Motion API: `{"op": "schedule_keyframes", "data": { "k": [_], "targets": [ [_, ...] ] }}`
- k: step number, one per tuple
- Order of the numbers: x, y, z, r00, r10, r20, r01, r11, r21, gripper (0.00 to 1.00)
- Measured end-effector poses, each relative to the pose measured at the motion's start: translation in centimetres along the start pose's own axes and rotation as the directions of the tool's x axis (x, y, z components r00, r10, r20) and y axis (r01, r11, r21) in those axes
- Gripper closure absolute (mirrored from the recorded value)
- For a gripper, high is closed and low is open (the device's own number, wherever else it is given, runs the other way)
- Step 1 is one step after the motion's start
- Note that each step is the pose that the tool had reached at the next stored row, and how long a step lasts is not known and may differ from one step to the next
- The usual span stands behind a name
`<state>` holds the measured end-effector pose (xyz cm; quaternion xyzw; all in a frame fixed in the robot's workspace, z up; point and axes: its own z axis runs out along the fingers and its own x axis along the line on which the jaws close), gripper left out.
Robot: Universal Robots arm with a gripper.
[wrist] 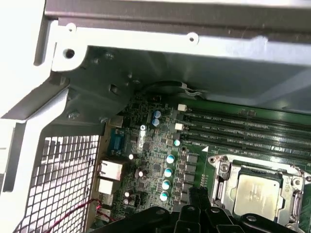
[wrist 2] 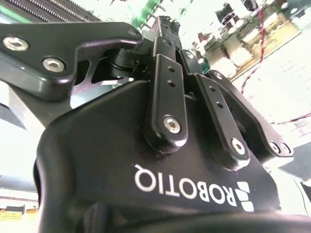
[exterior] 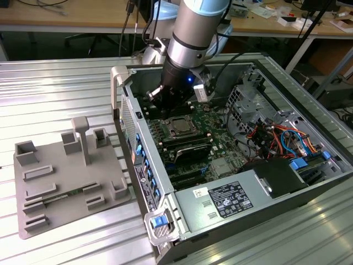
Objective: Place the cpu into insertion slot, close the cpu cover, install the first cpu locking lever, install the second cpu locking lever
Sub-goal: 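Install the first cpu locking lever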
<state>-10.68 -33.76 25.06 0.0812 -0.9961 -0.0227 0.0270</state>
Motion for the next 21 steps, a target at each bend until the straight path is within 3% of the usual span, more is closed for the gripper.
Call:
{"op": "schedule_keyframes", "data": {
  "k": [4,9,11,16,21],
  "targets": [
    [-0.08,1.67,0.08,1.0000,0.000,0.0005,0.000,1.0000,-0.0001,0.89],
    [-0.06,2.49,-0.20,1.0000,0.000,0.0018,0.000,1.0000,0.0001,0.89],
    [-0.25,3.64,-0.16,1.0000,0.000,0.0016,0.000,1.0000,0.0002,0.89],
    [-0.41,3.79,-0.31,1.0000,0.000,0.0020,0.000,1.0000,-0.0036,0.89],
    [-2.15,3.50,-0.42,0.9999,0.000,-0.0101,0.000,0.9999,-0.0157,0.89]
  ]
}}
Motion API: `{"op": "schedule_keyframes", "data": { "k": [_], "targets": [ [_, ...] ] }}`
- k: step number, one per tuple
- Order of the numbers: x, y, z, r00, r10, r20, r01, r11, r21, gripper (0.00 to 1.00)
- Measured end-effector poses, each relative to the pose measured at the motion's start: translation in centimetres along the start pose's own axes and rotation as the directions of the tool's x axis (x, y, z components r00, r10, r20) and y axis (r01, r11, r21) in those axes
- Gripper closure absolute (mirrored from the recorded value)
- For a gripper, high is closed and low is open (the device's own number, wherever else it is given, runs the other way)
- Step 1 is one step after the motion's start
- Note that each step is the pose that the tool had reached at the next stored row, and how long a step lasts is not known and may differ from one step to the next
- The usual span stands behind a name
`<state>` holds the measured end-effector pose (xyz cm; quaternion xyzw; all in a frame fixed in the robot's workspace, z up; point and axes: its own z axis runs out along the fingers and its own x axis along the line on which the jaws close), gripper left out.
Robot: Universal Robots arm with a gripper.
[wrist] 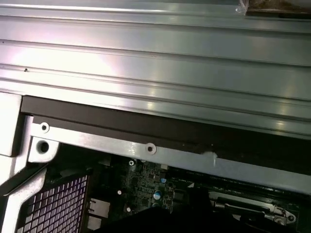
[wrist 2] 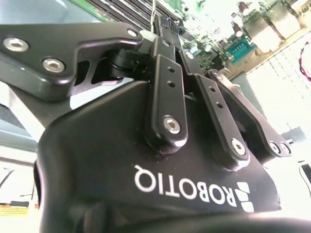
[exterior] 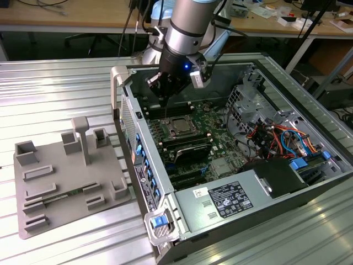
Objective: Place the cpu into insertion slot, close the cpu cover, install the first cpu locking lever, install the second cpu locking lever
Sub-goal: 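Install the first cpu locking lever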
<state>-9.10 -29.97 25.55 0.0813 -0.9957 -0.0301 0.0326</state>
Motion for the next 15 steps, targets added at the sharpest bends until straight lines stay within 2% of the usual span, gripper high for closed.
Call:
{"op": "schedule_keyframes", "data": {
  "k": [2,3,4,5,8,9,10,11,13,14,15],
  "targets": [
    [-0.84,-0.14,-0.06,1.0000,0.000,-0.0074,0.000,1.0000,-0.0070,0.89],
    [-1.39,-0.24,-0.11,0.9999,0.000,-0.0137,0.000,0.9999,-0.0147,0.89],
    [-1.82,-0.32,-0.09,0.9998,0.000,-0.0190,0.000,0.9998,-0.0189,0.89],
    [-1.97,-0.36,-0.05,0.9998,0.000,-0.0208,-0.001,0.9998,-0.0190,0.89],
    [-1.97,-0.36,-0.05,0.9998,0.000,-0.0209,-0.001,0.9998,-0.0182,0.89],
    [-1.97,-0.36,-0.04,0.9998,0.000,-0.0173,-0.001,0.9998,-0.0175,0.89],
    [-1.97,-0.36,-0.03,1.0000,0.000,-0.0057,0.000,0.9999,-0.0156,0.89],
    [-1.98,-0.36,-0.03,0.9999,-0.001,0.0123,0.002,0.9999,-0.0125,0.89],
    [-1.98,-0.37,-0.02,0.9991,-0.003,0.0413,0.004,1.0000,-0.0077,0.89],
    [-1.98,-0.37,-0.01,0.9983,-0.004,0.0587,0.005,1.0000,-0.0048,0.89],
    [-1.97,-0.37,-0.01,0.9974,-0.005,0.0722,0.005,1.0000,-0.0026,0.89]
  ]
}}
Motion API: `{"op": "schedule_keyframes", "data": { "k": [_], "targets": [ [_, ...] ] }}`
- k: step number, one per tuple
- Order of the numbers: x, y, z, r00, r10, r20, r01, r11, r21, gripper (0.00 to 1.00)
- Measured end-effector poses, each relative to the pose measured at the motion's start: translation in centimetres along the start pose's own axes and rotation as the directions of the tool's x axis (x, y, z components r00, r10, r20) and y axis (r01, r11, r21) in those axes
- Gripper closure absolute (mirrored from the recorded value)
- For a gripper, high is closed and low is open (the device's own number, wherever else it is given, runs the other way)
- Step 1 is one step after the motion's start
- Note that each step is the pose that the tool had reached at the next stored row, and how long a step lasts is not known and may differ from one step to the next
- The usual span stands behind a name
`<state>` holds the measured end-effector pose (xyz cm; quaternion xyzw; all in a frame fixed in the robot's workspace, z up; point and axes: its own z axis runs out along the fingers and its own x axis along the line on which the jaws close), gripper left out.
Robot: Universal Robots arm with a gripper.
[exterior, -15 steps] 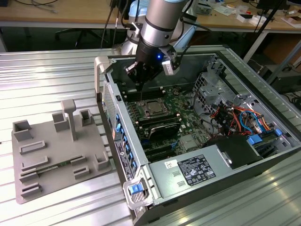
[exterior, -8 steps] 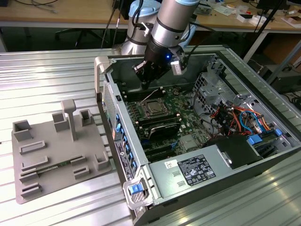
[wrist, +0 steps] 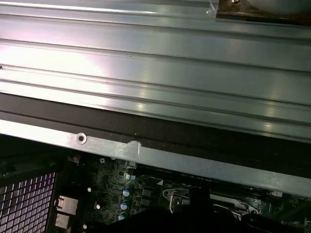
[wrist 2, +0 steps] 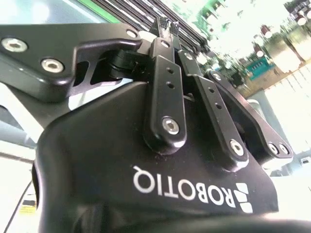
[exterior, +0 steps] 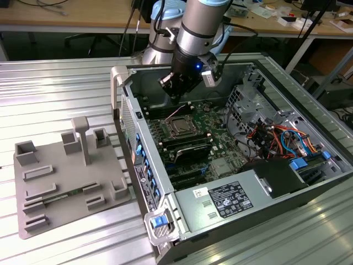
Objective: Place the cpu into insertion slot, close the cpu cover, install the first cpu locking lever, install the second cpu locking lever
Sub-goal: 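Install the first cpu locking lever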
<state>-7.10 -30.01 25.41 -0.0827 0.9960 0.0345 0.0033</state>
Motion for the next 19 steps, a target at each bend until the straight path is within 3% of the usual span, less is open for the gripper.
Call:
{"op": "schedule_keyframes", "data": {
  "k": [1,4,7,8,16,19],
  "targets": [
    [0.00,0.00,0.00,1.0000,0.000,0.0044,0.000,1.0000,0.0007,0.89],
    [0.01,-0.03,0.01,1.0000,0.000,0.0041,0.000,1.0000,0.0026,0.89],
    [0.01,-0.05,0.24,1.0000,0.000,0.0007,0.000,0.9997,0.0238,0.89],
    [0.01,-0.07,0.55,1.0000,0.000,-0.0001,0.000,0.9996,0.0274,0.89],
    [0.03,-0.11,1.92,1.0000,0.000,0.0000,0.000,0.9996,0.0278,0.89],
    [-0.04,-0.16,2.42,1.0000,0.000,-0.0006,0.000,0.9995,0.0317,0.89]
  ]
}}
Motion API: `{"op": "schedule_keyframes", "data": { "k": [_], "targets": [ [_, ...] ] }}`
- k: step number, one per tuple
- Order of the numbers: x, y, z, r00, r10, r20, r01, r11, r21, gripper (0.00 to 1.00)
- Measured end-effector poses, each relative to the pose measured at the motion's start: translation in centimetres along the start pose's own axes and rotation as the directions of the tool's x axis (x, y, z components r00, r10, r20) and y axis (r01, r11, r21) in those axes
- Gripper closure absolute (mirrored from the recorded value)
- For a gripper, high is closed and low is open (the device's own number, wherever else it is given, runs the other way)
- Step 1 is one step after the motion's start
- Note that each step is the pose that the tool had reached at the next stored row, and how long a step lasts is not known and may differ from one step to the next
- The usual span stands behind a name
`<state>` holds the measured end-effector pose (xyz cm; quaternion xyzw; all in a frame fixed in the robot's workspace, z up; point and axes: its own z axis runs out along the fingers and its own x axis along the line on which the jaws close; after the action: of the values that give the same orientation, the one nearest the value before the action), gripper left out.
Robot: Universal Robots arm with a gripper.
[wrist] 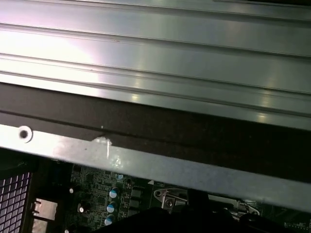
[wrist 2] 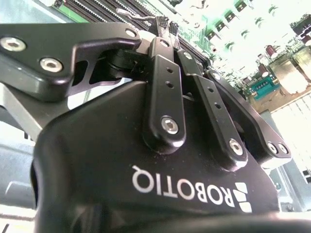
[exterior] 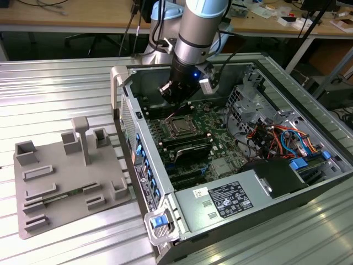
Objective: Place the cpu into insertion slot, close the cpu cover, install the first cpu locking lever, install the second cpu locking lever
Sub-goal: 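Install the first cpu locking lever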
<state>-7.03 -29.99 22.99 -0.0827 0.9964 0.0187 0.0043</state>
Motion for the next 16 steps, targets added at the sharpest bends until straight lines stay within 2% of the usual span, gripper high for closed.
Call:
{"op": "schedule_keyframes", "data": {
  "k": [9,10,11,14,16],
  "targets": [
    [-0.58,-0.14,1.09,1.0000,0.000,-0.0027,0.000,0.9999,0.0150,0.89],
    [-0.75,-0.18,1.24,1.0000,0.000,-0.0033,0.000,0.9998,0.0187,0.89],
    [-1.18,-0.25,1.47,1.0000,0.000,-0.0048,0.000,0.9997,0.0263,0.89],
    [-1.50,-0.31,1.75,1.0000,0.000,-0.0059,0.000,0.9995,0.0329,0.89],
    [-1.51,-0.32,1.96,1.0000,0.000,-0.0062,0.000,0.9994,0.0341,0.89]
  ]
}}
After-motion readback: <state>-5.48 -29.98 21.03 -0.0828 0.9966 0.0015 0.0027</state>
